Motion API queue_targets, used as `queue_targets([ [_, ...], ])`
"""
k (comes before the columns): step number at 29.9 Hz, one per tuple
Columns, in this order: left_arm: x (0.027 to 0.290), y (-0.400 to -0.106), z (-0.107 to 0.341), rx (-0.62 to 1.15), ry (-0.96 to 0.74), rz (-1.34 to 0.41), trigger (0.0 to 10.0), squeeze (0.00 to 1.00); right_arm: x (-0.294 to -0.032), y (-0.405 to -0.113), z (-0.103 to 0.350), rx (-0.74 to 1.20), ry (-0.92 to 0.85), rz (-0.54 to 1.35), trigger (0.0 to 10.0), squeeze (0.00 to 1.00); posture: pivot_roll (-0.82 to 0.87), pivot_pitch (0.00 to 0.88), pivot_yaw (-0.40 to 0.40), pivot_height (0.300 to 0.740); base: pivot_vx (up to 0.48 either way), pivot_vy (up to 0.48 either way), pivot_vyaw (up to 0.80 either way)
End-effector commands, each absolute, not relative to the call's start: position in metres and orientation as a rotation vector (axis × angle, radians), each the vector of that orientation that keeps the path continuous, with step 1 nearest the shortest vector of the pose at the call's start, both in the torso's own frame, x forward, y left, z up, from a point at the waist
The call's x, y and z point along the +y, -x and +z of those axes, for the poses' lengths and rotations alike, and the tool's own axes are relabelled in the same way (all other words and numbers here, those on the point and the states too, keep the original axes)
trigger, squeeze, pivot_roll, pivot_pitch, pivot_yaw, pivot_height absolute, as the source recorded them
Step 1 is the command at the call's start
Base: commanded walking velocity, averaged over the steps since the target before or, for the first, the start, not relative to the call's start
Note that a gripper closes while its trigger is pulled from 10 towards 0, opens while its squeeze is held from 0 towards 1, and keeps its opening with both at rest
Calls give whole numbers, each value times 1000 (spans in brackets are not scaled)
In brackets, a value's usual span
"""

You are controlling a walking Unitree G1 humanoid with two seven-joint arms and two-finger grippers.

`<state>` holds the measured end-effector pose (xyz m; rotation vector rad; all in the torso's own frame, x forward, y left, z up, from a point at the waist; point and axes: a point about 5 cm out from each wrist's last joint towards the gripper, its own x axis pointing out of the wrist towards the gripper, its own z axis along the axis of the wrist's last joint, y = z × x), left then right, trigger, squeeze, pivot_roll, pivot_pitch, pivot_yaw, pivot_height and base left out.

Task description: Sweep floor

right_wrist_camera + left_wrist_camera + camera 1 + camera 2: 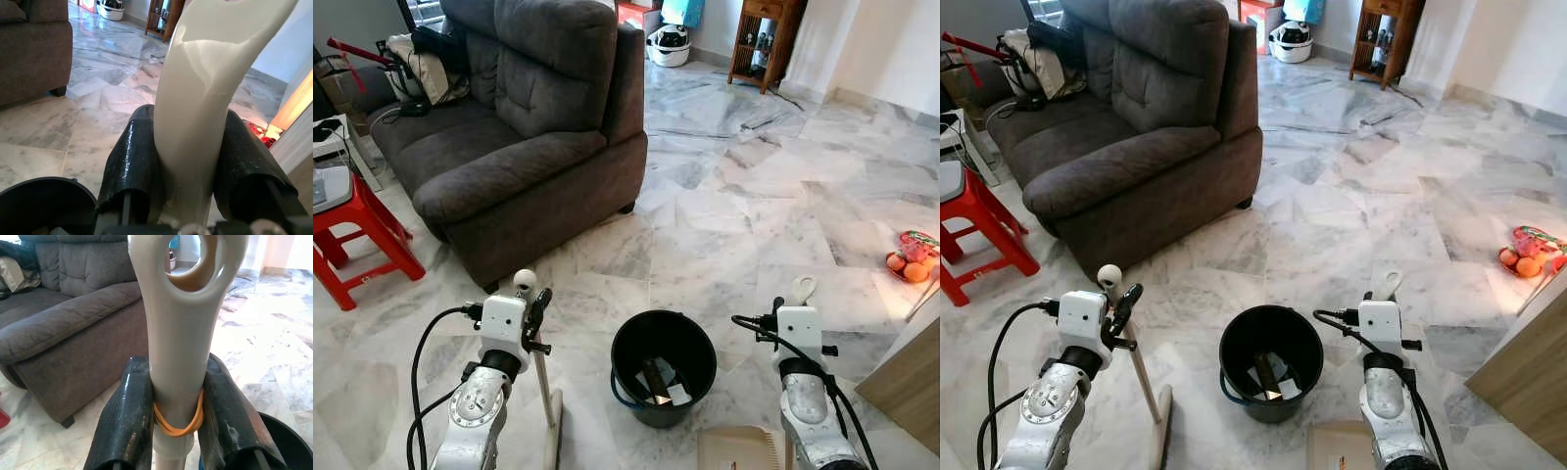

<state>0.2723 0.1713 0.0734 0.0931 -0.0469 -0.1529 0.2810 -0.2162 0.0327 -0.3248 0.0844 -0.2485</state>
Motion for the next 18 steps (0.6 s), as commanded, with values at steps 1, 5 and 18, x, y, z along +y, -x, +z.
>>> queue_targets([
  [1,173,-274,80,-84,-90,-149,10000,0,-213,-286,38,54,320,-232,10000,0,65,32,52,740,0,0,0],
  [5,173,-273,80,-84,-89,-150,10000,0,-213,-286,38,52,323,-229,10000,0,64,23,50,740,0,0,0],
  [18,172,-273,79,-86,-89,-161,10000,0,-210,-288,39,44,324,-218,10000,0,59,0,56,740,0,0,0],
])
